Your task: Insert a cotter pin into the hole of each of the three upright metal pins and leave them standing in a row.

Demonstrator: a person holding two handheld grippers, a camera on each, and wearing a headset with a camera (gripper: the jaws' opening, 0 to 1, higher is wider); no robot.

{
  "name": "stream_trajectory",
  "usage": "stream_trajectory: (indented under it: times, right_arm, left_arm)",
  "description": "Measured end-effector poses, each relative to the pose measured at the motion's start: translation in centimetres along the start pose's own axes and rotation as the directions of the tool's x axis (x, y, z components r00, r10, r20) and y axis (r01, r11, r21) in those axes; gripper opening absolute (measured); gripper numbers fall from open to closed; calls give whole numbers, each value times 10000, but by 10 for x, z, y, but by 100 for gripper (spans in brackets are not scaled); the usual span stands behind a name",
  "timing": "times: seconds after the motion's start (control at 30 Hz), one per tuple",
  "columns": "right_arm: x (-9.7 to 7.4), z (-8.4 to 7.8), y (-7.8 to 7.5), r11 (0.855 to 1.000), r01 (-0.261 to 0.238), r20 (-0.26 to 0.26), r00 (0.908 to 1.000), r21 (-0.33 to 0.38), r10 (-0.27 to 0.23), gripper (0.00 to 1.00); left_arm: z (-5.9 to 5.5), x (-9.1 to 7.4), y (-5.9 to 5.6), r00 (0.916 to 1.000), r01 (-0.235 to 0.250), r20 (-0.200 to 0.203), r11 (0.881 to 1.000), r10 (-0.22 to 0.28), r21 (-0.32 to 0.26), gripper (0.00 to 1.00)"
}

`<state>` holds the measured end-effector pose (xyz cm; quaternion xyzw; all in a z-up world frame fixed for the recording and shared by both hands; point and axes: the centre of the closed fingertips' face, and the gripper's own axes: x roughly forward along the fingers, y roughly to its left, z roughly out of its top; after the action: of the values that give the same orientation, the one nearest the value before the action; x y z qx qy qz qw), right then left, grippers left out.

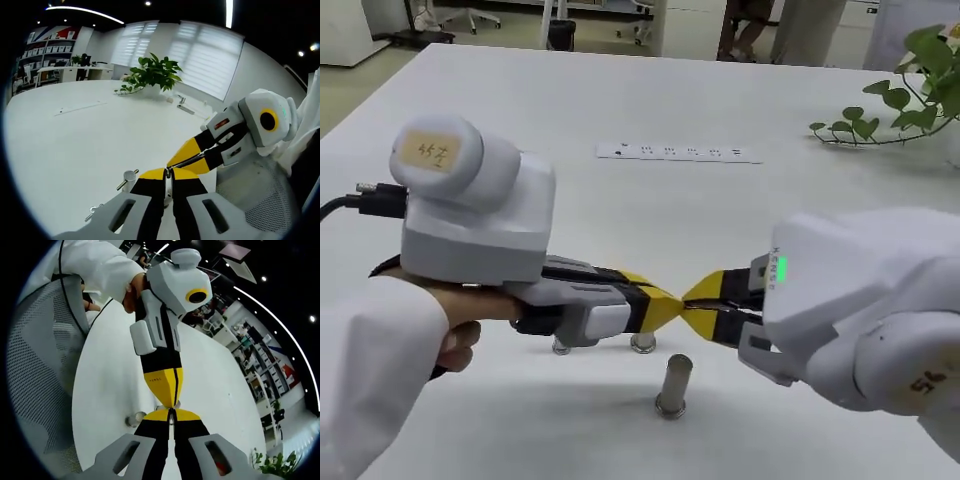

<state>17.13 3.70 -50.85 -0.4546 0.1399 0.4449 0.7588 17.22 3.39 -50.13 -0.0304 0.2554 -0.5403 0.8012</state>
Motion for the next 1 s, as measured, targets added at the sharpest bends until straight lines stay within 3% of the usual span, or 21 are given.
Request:
stream_trajectory:
  times: [0.1,0.33,0.5,0.63,0.67,0.73,0.83,0.93,1.0]
  right_arm:
    - [1,0,2,9999,-24,-35,10000,-119,23,0]
    - [2,0,3,9991,-212,-67,9998,-359,210,0]
    - [2,0,4,9995,-309,10,9995,10,309,0]
    - [2,-2,1,9970,-316,54,9995,711,313,16]
    - [2,-2,1,9905,-409,163,9991,1311,391,17]
    - [1,-2,0,9824,-525,354,9983,1792,469,20]
    - [0,-7,1,9578,-944,488,9953,2717,842,20]
    - [0,-13,1,9350,-1250,516,9921,3320,1143,19]
    - [0,-12,2,9131,-1489,797,9886,3797,1281,19]
  left_arm:
    - [-2,-1,1,9999,-97,-119,9994,93,-338,0]
    - [-2,-2,-1,9995,-267,-183,9996,268,28,0]
    - [-4,-3,-1,9994,-257,-232,9996,260,122,0]
    - [-5,-5,-1,9992,-282,-260,9992,289,268,0]
    - [-5,-5,-1,9991,-314,-267,9989,323,357,0]
    - [-1,-9,5,9965,-757,-257,9886,797,1300,0]
    - [3,-13,2,9971,-712,-152,9878,740,1384,0]
    - [5,-17,0,9978,-600,-166,9772,648,2035,0]
    - [6,-18,-3,9984,-475,-196,9680,539,2464,0]
